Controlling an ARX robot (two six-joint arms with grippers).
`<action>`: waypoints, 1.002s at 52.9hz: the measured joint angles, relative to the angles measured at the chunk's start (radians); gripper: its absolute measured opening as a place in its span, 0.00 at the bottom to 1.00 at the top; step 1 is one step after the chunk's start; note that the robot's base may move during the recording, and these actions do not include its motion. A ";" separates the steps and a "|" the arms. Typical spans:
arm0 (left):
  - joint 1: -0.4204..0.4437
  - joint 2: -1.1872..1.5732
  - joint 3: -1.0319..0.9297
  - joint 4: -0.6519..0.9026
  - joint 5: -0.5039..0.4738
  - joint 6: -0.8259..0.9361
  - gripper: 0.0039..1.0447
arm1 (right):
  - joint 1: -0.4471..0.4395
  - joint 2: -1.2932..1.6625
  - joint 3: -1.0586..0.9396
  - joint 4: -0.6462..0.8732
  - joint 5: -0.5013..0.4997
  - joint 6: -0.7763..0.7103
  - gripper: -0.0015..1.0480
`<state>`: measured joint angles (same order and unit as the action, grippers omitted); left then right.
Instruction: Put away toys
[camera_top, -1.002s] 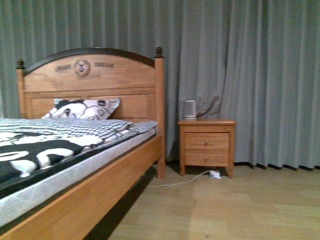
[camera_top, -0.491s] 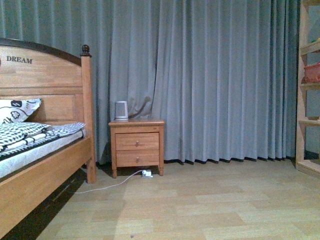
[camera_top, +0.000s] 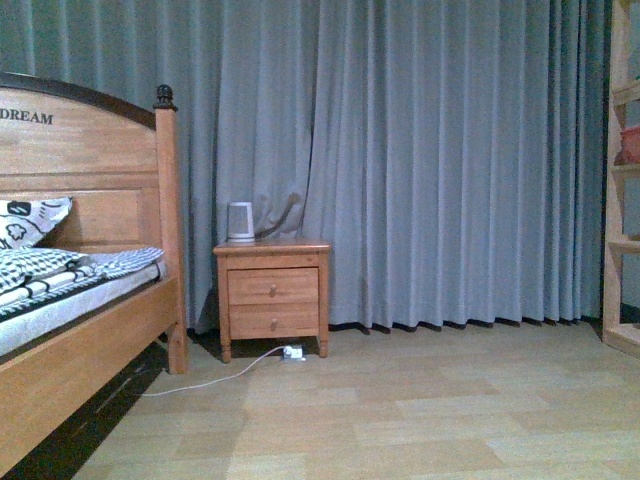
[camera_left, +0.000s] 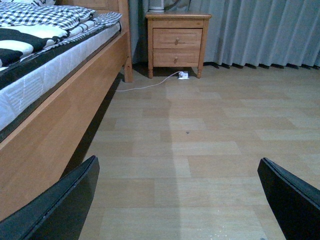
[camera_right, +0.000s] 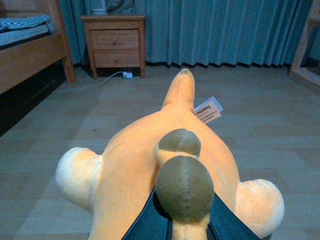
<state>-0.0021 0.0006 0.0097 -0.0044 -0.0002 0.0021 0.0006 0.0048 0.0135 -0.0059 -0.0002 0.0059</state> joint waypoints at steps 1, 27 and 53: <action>0.000 0.000 0.000 0.000 0.000 0.000 0.94 | 0.000 0.000 0.000 0.000 0.000 0.000 0.06; 0.000 0.000 0.000 0.000 0.000 0.000 0.94 | 0.000 0.000 0.000 0.000 0.000 0.000 0.06; 0.000 0.000 0.000 0.000 0.000 0.000 0.94 | 0.000 0.000 0.000 0.000 0.000 0.000 0.06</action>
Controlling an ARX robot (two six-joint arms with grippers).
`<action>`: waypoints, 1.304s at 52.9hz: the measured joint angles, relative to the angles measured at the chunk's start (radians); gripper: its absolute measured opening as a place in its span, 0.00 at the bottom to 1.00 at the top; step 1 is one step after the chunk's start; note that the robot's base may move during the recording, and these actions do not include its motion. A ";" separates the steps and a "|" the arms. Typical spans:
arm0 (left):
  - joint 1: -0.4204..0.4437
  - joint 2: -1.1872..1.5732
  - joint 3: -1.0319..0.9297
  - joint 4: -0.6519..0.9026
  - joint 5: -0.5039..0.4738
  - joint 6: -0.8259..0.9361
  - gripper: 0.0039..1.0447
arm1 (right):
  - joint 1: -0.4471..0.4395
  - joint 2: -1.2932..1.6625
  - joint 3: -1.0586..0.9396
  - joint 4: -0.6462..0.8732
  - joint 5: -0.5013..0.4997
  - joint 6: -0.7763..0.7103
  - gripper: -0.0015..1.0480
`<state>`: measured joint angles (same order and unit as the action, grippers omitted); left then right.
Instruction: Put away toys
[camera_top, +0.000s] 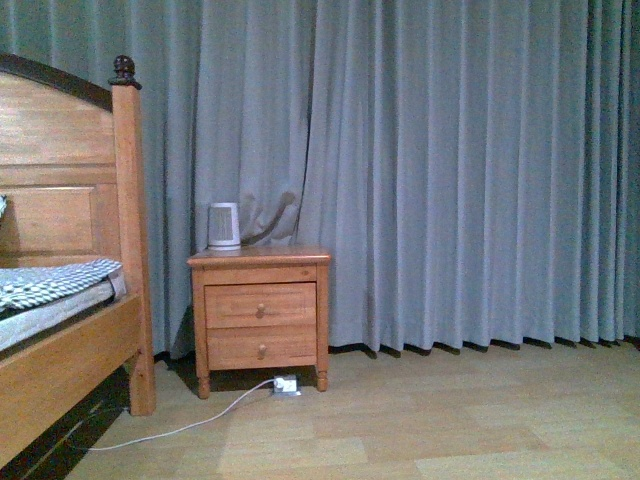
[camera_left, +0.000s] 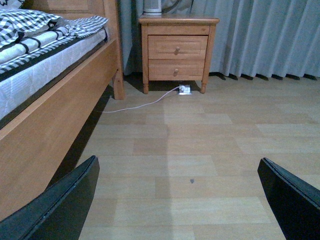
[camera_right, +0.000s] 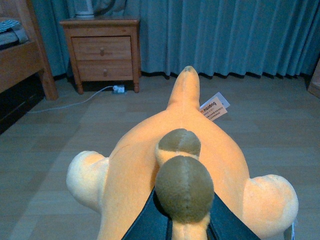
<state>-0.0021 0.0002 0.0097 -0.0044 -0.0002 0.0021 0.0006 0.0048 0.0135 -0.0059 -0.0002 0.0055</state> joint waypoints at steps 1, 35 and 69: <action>0.000 0.000 0.000 0.000 0.000 0.000 0.94 | 0.000 0.000 0.000 0.000 0.000 0.000 0.06; 0.000 0.000 0.000 0.000 0.000 0.000 0.94 | 0.000 0.000 0.000 0.000 -0.001 0.000 0.06; 0.000 0.000 0.000 0.000 0.000 0.000 0.94 | 0.000 0.000 0.000 0.000 0.000 0.000 0.06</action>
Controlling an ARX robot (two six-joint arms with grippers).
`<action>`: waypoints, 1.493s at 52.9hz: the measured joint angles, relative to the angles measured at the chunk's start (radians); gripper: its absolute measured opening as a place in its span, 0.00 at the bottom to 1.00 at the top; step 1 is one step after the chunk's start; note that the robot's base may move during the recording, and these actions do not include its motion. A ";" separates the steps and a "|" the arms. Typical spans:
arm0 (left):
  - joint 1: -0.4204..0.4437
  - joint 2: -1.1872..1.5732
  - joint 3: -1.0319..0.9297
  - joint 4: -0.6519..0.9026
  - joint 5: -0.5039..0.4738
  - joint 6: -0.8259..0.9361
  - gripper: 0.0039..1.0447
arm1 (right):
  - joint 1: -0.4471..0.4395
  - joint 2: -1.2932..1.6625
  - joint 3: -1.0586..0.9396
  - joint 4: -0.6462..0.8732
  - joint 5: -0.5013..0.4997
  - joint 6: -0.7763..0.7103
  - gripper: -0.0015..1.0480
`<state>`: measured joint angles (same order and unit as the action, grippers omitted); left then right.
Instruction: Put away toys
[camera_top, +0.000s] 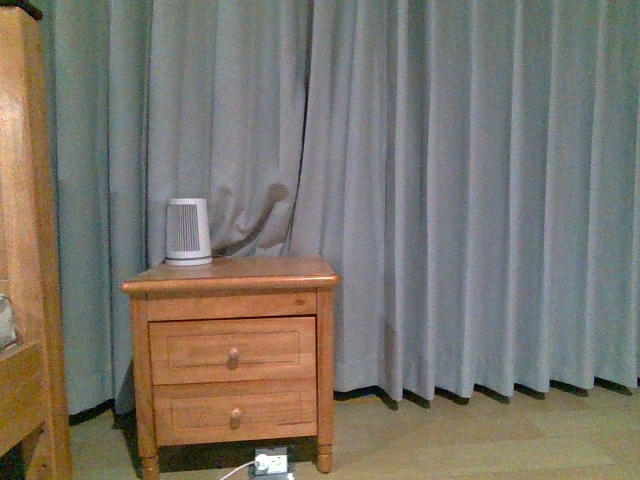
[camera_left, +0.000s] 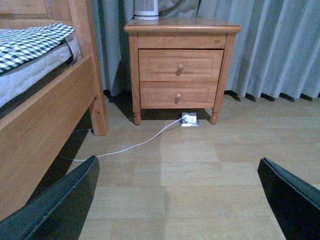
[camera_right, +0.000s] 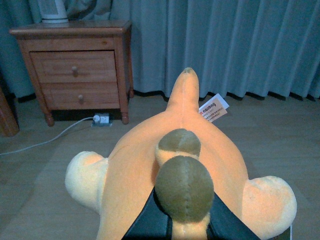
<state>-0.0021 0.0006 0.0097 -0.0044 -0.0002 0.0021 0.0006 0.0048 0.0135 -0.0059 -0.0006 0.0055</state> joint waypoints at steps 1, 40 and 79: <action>0.000 0.000 0.000 0.000 0.000 0.000 0.94 | 0.000 0.000 0.000 0.000 0.000 0.000 0.06; 0.000 0.000 0.000 0.000 0.000 0.000 0.94 | 0.000 0.000 0.000 0.000 0.000 0.000 0.06; 0.000 0.000 0.000 0.000 0.000 0.000 0.94 | 0.000 0.000 0.000 0.000 0.000 0.000 0.06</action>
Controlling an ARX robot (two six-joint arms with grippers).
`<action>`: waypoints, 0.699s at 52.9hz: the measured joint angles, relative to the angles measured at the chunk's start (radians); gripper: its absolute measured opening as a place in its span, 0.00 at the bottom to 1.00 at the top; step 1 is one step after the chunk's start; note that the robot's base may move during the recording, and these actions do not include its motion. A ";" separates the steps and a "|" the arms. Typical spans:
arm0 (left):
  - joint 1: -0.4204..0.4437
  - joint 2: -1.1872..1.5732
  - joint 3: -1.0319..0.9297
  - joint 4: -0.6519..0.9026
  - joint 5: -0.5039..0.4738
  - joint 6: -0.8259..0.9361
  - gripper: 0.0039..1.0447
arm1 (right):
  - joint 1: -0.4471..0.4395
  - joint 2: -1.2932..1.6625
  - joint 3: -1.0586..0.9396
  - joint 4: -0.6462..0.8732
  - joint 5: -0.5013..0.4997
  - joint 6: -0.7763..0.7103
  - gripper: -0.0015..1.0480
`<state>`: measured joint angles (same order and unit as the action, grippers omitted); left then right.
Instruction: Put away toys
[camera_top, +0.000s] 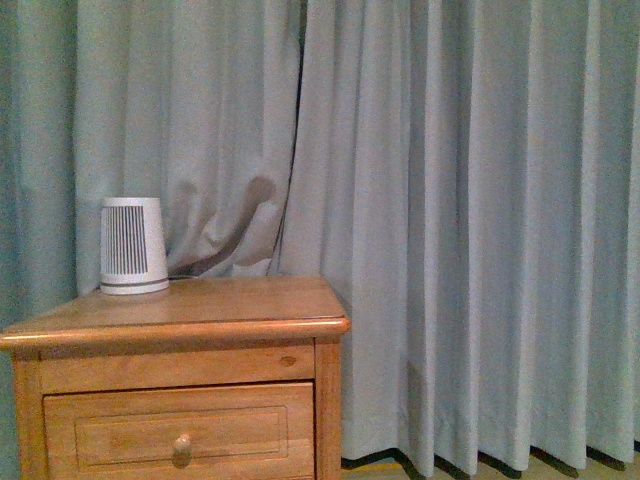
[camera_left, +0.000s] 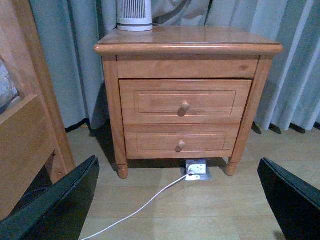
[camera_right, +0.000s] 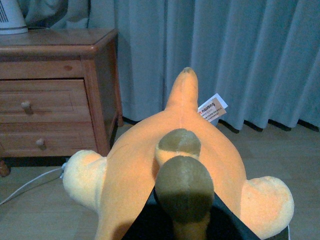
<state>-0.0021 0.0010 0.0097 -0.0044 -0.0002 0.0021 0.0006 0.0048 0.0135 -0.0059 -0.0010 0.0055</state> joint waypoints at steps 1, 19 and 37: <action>0.000 0.000 0.000 0.000 0.000 0.000 0.94 | 0.000 0.000 0.000 0.000 0.000 0.000 0.06; 0.001 0.000 0.000 0.000 -0.001 0.000 0.94 | 0.000 0.000 0.000 0.000 -0.005 0.000 0.06; 0.000 0.001 0.000 0.000 -0.001 0.000 0.94 | 0.000 0.000 0.000 0.000 -0.005 0.000 0.06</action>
<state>-0.0017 0.0017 0.0097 -0.0044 -0.0010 0.0021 0.0006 0.0048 0.0135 -0.0059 -0.0055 0.0059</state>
